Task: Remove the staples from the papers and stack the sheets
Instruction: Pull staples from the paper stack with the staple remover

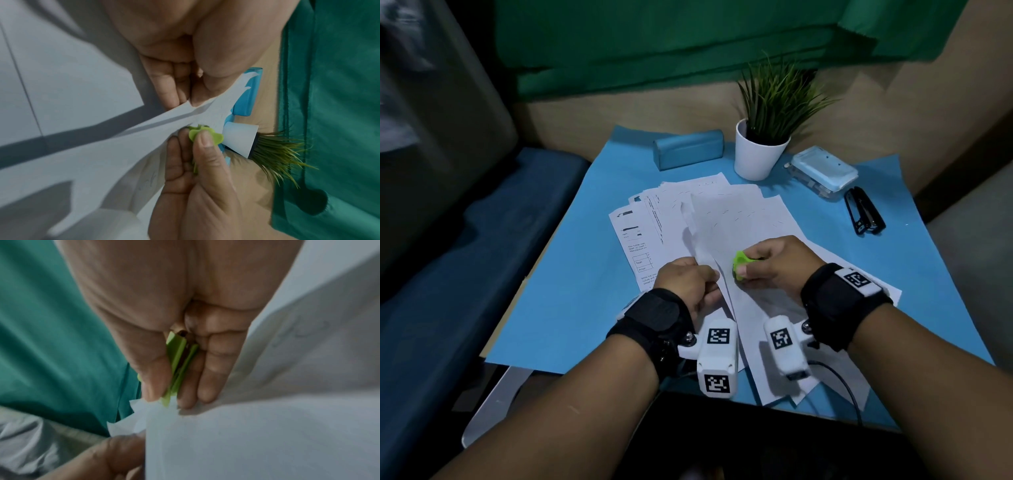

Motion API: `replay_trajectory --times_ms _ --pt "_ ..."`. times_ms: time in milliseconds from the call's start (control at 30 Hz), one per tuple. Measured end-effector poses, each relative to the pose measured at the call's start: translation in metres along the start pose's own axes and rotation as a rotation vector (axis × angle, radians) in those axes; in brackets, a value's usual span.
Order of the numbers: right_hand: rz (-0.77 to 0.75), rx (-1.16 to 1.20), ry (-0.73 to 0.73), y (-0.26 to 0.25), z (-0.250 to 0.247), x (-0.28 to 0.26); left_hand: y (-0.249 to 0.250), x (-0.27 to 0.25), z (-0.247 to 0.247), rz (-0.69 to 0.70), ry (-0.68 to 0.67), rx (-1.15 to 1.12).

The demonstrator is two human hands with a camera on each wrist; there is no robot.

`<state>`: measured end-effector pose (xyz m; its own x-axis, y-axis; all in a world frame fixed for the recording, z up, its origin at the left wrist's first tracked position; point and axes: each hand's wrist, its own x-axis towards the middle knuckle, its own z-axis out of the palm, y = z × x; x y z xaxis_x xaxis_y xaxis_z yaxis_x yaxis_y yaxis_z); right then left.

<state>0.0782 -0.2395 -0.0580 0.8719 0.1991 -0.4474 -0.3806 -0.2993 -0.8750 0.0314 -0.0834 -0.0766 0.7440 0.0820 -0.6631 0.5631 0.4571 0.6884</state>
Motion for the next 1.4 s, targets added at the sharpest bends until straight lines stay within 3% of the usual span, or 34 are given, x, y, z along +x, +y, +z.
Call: replay_trajectory --times_ms 133,367,533,633,700,867,1033,1200,1400 --pt "-0.006 0.090 -0.003 0.003 0.002 -0.005 0.002 0.001 0.003 -0.002 -0.006 0.000" --pt "-0.055 -0.066 0.032 0.003 0.003 -0.002 0.000 0.006 0.011 -0.001 0.038 0.041" --pt "0.017 0.261 0.041 0.008 0.001 -0.007 -0.004 0.009 0.007 0.005 0.090 0.008" --pt "0.047 0.332 0.059 0.011 -0.002 -0.009 -0.004 0.010 0.004 0.010 0.103 0.014" --pt "0.007 0.183 0.070 0.014 -0.003 -0.005 -0.004 0.007 0.004 0.020 0.089 0.015" --pt "-0.192 -0.708 0.119 0.001 -0.010 -0.002 0.001 0.000 -0.002 0.071 0.066 0.078" --pt "-0.375 -1.210 0.024 -0.020 -0.007 -0.009 0.007 -0.004 -0.003 0.074 0.079 0.111" --pt "-0.406 -1.301 0.028 -0.031 0.000 -0.012 0.004 -0.004 -0.004 0.109 0.074 0.110" --pt "-0.444 -1.252 0.070 -0.039 0.016 -0.006 0.000 -0.003 -0.004 0.130 0.089 0.035"
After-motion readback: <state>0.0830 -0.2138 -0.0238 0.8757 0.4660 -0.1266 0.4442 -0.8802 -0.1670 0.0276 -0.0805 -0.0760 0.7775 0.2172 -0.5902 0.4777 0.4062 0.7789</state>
